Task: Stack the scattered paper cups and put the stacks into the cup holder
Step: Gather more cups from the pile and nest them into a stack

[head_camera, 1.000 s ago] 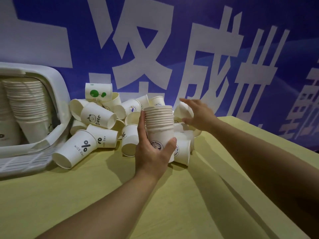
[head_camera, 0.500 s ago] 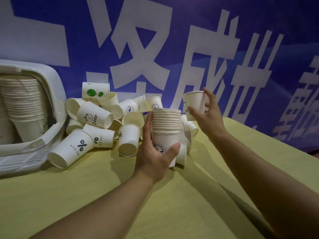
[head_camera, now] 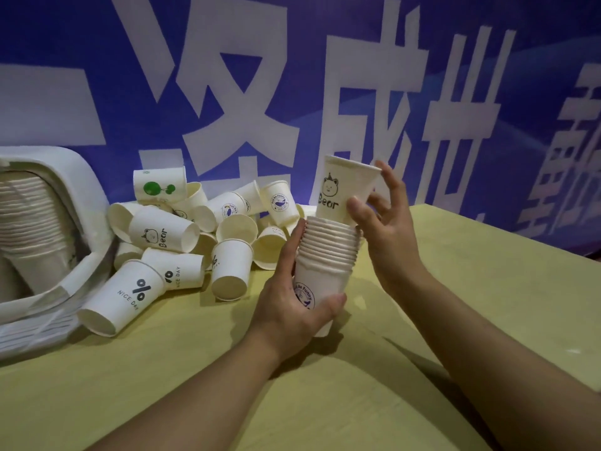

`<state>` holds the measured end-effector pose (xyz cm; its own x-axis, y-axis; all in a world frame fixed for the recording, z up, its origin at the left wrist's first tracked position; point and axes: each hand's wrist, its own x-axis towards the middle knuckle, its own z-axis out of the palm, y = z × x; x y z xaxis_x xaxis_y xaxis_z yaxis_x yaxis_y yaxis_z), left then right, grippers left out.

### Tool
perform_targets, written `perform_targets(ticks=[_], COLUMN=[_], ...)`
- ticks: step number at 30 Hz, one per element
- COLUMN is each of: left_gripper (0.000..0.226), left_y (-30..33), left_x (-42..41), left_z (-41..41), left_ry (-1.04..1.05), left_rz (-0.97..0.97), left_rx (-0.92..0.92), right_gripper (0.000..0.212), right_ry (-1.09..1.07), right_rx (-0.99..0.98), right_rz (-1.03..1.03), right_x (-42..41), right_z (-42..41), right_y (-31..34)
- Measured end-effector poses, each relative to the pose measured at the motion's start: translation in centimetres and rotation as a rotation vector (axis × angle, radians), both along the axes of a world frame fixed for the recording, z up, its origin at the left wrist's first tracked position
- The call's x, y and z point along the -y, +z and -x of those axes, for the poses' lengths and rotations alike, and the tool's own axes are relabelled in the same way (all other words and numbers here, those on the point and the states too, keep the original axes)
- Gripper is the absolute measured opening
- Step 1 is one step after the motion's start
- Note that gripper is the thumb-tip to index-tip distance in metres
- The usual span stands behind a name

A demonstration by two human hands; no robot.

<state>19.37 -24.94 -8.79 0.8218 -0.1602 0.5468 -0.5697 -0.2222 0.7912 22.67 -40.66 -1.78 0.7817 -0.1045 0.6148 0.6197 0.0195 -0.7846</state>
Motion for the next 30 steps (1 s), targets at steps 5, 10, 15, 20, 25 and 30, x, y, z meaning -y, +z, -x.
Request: perform_targets(ticks=[5,10,15,20,25,30], left_gripper=[0.106,0.104,0.101,0.108,0.111,0.107], left_y=[-0.2,0.0,0.2,0.7,1.9,2.3], left_x=[0.0,-0.1,-0.2,0.0,-1.4,-3.9], left_z=[-0.3,-0.1,0.1,1.3,2.4,4.6], left_ry=[0.042,0.079,0.150,0.223,0.351,0.352], left_rz=[0.015,0.090,0.153,0.099,0.115,0.053], left_rx=[0.011,0.039,0.106,0.110,0.091,0.026], right_gripper=[0.054,0.034,0.032,0.026,0.039,0.044], right_ry=[0.031,0.051,0.024,0.065,0.091,0.046], right_rx=[0.028,-0.045,-0.045,-0.014,0.032,-0.032], right_rz=[0.079,0.210,0.236,0.310,0.629,1.044], right_x=[-0.5,-0.9,-0.7,-0.9,-0.9,-1.2], right_z=[0.3,-0.5,-0.9,-0.7,-1.0,-1.5], right_y=[-0.3,-1.2,-1.8,-2.3,-3.7,-3.7])
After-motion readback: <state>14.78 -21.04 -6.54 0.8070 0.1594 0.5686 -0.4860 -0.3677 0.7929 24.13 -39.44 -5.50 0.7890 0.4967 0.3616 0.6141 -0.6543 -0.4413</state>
